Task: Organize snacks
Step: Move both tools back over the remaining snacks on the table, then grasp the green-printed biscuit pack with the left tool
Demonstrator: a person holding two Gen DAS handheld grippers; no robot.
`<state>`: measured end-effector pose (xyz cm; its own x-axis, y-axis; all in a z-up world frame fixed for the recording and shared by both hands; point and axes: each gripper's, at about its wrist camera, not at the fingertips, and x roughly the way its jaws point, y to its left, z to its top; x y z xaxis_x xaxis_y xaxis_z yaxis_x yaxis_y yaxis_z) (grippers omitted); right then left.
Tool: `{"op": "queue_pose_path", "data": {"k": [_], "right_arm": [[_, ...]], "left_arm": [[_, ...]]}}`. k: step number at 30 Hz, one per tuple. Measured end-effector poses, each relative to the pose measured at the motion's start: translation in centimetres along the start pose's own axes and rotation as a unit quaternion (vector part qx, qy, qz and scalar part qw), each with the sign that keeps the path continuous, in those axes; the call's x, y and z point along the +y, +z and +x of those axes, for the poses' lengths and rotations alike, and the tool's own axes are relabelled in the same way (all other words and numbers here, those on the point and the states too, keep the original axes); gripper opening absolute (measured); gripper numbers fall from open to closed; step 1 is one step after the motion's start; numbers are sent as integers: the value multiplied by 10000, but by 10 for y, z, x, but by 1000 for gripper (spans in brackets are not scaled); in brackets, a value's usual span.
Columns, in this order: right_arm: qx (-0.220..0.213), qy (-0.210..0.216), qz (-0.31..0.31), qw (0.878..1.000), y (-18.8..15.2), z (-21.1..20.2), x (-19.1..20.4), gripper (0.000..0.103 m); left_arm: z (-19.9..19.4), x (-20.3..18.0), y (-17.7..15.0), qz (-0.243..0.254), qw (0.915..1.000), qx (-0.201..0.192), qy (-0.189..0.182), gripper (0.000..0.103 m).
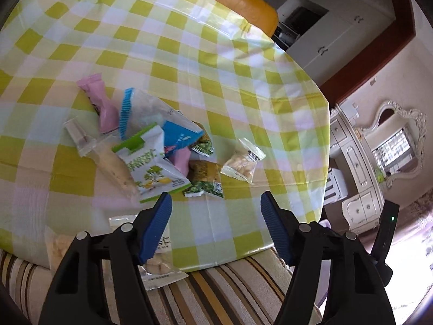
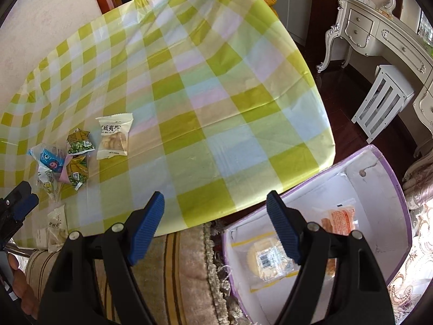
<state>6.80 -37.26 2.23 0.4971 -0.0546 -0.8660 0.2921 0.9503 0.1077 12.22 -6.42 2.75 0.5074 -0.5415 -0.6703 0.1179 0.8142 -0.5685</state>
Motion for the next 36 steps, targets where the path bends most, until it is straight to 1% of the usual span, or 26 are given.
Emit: {"op": "queue_pose_path", "data": {"k": [3, 5, 10, 14, 19, 22, 26, 28, 34, 35, 36], "right_arm": [[-16, 134, -145, 9998, 1, 2, 17, 78], [-49, 202, -243, 9995, 2, 3, 28, 78], [-243, 362, -484, 9979, 6, 2, 56, 78], [-288, 468, -773, 9955, 9, 4, 80, 78], [-398, 645, -1011, 9920, 12, 4, 103, 78], [-378, 757, -1057, 9908, 11, 7, 111, 78], [-325, 828, -1128, 9896, 8, 12, 119, 78], [-284, 853, -1142, 9894, 7, 14, 120, 78], [-288, 875, -1159, 9890, 8, 15, 123, 78], [-294, 883, -1177, 9887, 8, 15, 124, 78], [-302, 886, -1204, 9883, 9, 15, 126, 78]], "left_arm": [[-8, 21, 6, -371, 9991, -182, -19, 64], [-10, 33, 9, -543, 9983, -218, -56, 64], [-4, 50, 13, -797, 9967, -163, -71, 62], [6, 57, 15, -943, 9955, -56, -70, 59], [13, 58, 20, -948, 9954, -37, -91, 59], [20, 61, 21, -1004, 9949, 32, -58, 59], [27, 65, 23, -1066, 9942, 107, -89, 58], [31, 66, 24, -1101, 9937, 161, -131, 53], [38, 65, 27, -1080, 9938, 214, -148, 52], [38, 64, 27, -1060, 9940, 222, -130, 51], [40, 64, 26, -1051, 9941, 251, -117, 42]]}}
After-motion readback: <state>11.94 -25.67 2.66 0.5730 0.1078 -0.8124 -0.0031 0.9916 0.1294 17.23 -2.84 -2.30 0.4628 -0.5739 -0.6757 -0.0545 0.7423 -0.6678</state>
